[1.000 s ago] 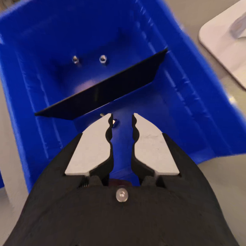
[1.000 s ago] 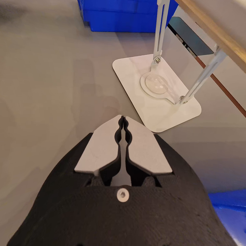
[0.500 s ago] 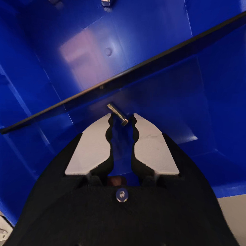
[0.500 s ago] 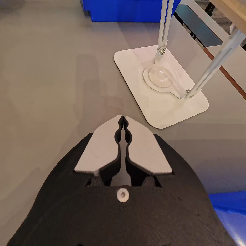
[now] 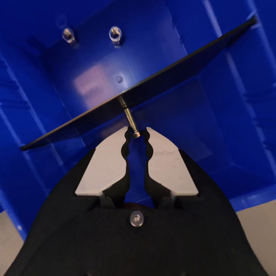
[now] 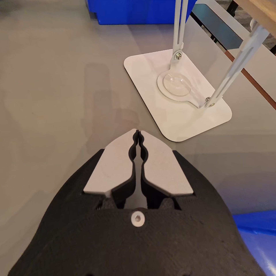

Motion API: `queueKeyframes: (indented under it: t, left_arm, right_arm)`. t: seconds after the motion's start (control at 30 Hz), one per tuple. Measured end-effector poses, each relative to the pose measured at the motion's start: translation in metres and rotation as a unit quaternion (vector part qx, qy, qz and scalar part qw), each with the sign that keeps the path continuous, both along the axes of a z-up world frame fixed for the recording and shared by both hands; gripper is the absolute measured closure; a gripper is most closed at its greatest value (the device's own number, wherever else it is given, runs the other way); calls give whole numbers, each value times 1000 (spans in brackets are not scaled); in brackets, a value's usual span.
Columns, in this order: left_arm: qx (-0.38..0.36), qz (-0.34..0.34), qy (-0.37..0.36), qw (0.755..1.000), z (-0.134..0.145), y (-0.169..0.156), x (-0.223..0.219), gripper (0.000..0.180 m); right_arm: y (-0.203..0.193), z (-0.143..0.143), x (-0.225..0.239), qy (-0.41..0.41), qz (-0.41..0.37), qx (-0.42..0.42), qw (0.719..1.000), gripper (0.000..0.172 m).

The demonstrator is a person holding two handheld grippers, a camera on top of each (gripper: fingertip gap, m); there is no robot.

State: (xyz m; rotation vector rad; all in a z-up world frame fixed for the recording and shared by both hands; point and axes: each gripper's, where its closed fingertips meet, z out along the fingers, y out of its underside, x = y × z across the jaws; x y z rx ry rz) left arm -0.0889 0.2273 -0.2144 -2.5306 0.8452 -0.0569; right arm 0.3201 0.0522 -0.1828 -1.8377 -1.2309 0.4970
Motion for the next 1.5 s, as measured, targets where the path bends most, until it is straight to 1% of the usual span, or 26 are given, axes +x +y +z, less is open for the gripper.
queueKeyframes:
  t: [0.13, 0.3, 0.4, 0.5, 0.53, 0.6, 0.7, 0.73, 0.8, 0.83, 0.9, 1.03, 1.17, 1.5]
  left_arm:
    - [54, -8, -32, 998, 38, -6, 4, 162]
    - [113, -42, -79, 990, 95, -35, 22, 163]
    - [142, -91, -111, 979, 126, -64, 50, 163]
    - [146, -161, -134, 967, 138, -97, 95, 163]
    - [139, -184, -143, 963, 136, -107, 111, 163]
    - [123, -231, -148, 954, 125, -126, 144, 163]
    - [75, -304, -147, 938, 90, -153, 193, 163]
    - [61, -320, -149, 934, 78, -159, 207, 163]
    - [31, -364, -141, 920, 56, -174, 228, 163]
    - [26, -373, -133, 918, 47, -177, 236, 163]
    - [12, -401, -109, 910, 30, -186, 246, 163]
    - [-14, -437, -93, 895, 12, -204, 257, 163]
    - [-37, -450, -102, 886, 3, -212, 261, 163]
    - [-73, -462, -104, 878, -18, -223, 263, 162]
  right_arm:
    - [2, -1, 2, -2, -4, 2, 1000, 172]
    - [3, -2, 2, -4, -6, 2, 1000, 172]
    - [3, -3, 2, -3, -6, 1, 1000, 172]
    - [3, -4, 2, -1, -6, -1, 1000, 172]
    - [3, -4, 2, -1, -5, -1, 1000, 172]
    - [4, -5, 3, -2, -7, -1, 1000, 172]
    - [5, -7, 4, -3, -7, -1, 1000, 172]
    - [5, -7, 4, -4, -6, -1, 1000, 172]
    - [5, -10, 5, -7, -7, -3, 1000, 172]
    - [5, -10, 5, -8, -7, -3, 1000, 172]
    - [6, -11, 6, -7, -7, -3, 1000, 172]
    - [6, -11, 6, -5, -6, -6, 1000, 172]
    - [5, -11, 6, 0, -3, -9, 1000, 172]
    - [5, -13, 7, -1, -4, -11, 1000, 172]
